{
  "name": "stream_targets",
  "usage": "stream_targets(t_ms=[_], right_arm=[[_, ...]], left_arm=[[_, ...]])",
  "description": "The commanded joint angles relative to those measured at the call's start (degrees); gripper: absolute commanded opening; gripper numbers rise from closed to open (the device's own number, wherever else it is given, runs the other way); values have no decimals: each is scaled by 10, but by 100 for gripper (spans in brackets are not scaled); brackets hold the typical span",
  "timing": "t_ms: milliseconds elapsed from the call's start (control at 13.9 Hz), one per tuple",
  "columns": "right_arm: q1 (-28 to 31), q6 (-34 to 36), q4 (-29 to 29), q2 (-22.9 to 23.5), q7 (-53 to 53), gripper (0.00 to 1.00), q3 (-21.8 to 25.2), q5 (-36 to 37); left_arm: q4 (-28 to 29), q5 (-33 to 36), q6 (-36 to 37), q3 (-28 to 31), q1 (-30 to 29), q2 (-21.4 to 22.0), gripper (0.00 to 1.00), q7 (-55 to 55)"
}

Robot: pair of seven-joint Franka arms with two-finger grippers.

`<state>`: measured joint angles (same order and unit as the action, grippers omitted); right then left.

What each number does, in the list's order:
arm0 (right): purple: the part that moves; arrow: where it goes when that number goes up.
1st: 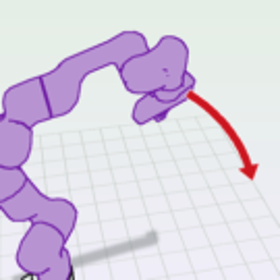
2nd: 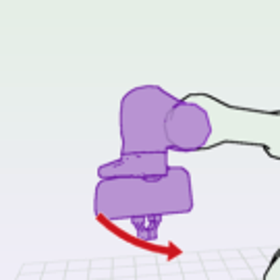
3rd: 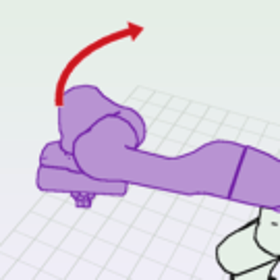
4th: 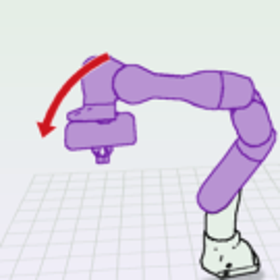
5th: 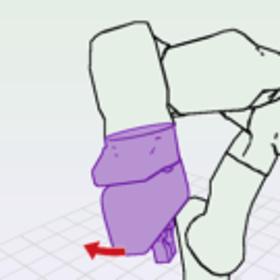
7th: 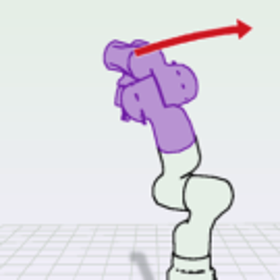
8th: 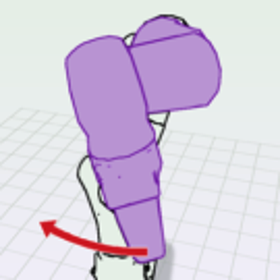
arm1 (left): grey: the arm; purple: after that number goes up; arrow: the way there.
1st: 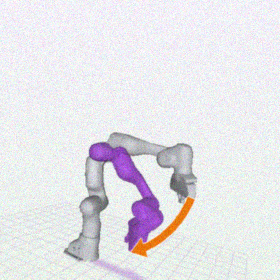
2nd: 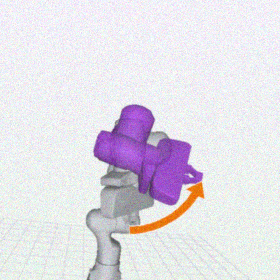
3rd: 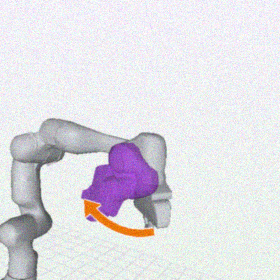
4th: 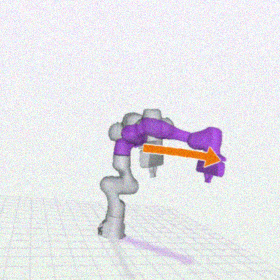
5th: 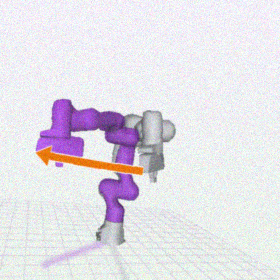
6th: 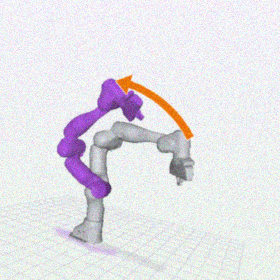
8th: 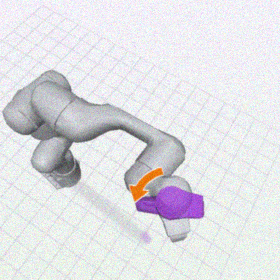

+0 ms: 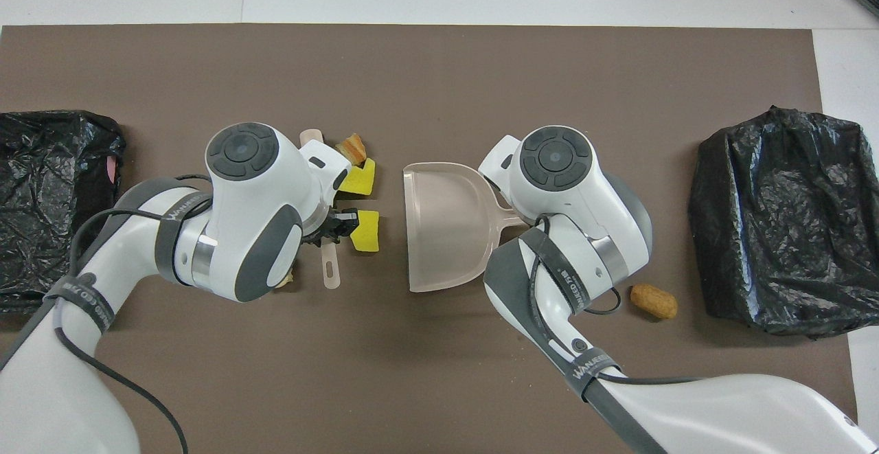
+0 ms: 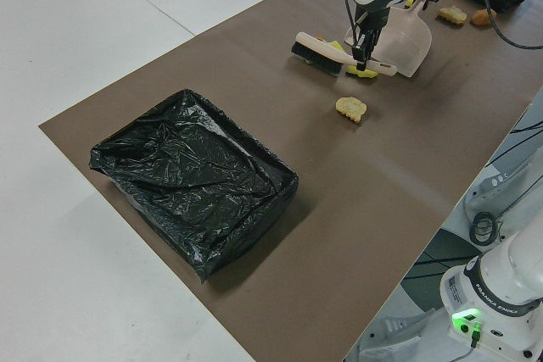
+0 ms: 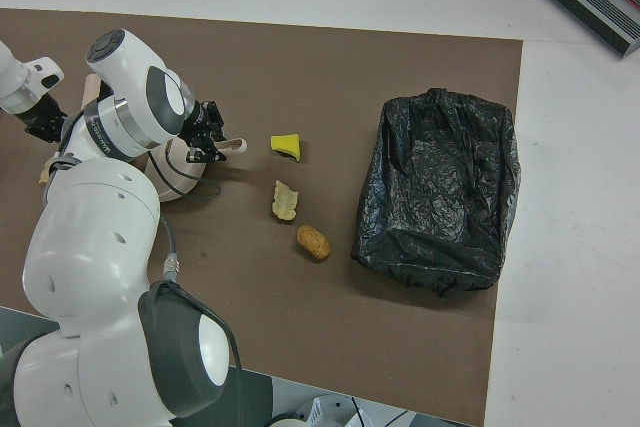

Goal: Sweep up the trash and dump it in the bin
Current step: 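Sweep the sponge pieces with the brush toward the dustpan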

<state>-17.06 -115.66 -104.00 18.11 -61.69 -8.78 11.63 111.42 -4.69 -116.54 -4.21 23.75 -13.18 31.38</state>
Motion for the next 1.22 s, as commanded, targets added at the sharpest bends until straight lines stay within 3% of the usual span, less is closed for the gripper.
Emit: stream_targets(t_ms=[0, 216, 648, 864, 1153], right_arm=[[-6, 18, -19, -21, 25, 0, -1, 16], [-15, 25, -22, -21, 51, 0, -2, 25], [-15, 17, -22, -16, 61, 0, -2, 28], [-15, 17, -22, -15, 61, 0, -2, 28], [-11, 15, -21, -15, 61, 0, -2, 28]], left_arm=[[32, 11, 2, 7, 59, 30, 0, 53], [24, 11, 41, 1, 93, 39, 0, 82], [23, -3, 104, -4, 122, 102, 0, 91], [26, -7, 165, 2, 59, 140, 0, 42], [31, -7, 192, 4, -12, 140, 0, -43]])
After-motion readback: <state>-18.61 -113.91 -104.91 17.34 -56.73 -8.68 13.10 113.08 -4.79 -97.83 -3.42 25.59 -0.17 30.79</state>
